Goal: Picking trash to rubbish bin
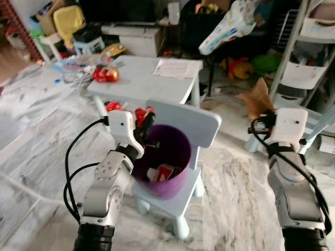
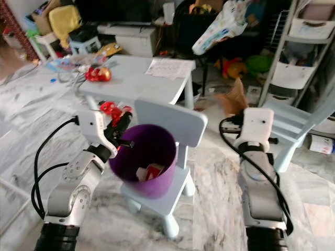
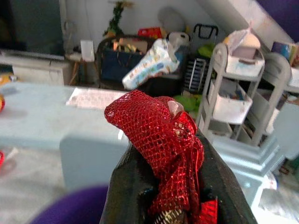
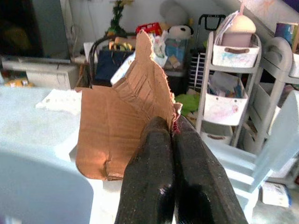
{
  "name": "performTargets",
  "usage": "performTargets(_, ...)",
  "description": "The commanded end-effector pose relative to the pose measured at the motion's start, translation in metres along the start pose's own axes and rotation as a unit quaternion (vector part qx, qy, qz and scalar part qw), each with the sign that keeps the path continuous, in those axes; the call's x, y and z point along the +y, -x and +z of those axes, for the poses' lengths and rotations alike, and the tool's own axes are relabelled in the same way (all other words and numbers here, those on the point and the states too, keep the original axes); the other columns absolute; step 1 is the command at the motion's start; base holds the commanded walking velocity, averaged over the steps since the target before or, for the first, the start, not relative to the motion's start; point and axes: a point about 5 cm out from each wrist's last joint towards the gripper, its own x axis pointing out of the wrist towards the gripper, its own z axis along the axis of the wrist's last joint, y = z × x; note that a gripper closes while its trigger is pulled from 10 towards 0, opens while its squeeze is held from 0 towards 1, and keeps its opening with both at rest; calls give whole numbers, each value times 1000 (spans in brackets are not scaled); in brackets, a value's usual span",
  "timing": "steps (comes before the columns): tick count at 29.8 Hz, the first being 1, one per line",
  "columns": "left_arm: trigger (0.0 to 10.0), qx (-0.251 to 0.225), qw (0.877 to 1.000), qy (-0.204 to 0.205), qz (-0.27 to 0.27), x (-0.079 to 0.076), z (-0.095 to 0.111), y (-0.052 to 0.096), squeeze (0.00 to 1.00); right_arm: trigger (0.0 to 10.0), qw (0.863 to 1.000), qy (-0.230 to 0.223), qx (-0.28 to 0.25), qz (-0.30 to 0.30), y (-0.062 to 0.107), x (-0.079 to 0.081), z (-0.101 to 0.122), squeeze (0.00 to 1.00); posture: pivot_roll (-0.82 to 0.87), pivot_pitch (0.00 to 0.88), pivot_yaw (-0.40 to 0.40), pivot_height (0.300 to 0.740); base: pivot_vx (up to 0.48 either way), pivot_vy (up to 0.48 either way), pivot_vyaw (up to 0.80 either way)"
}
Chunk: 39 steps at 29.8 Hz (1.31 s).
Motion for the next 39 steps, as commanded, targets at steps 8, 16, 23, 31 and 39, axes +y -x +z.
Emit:
performTargets(8,10000,1,999,9,32,10,1,0,0,10000,1000,2,-15,25,1,11,6,0,-97,68,87,740,0,0,0)
performTargets(16,10000,6,999,10,43,13,0,-1,0,10000,999,16,-20,43,3,15,7,0,-101,69,86,740,0,48,600)
performTargets(23,10000,11,998,0,54,14,-3,-1,0,10000,999,11,-23,43,3,13,8,0,-104,71,85,740,0,267,763)
performTargets(31,10000,0,999,7,44,10,1,-4,0,10000,999,3,-28,37,5,11,8,0,-112,72,91,740,0,360,84)
performTargets(39,10000,3,999,-4,47,11,0,-2,0,10000,999,5,-24,33,5,9,6,0,-109,76,93,740,0,0,0)
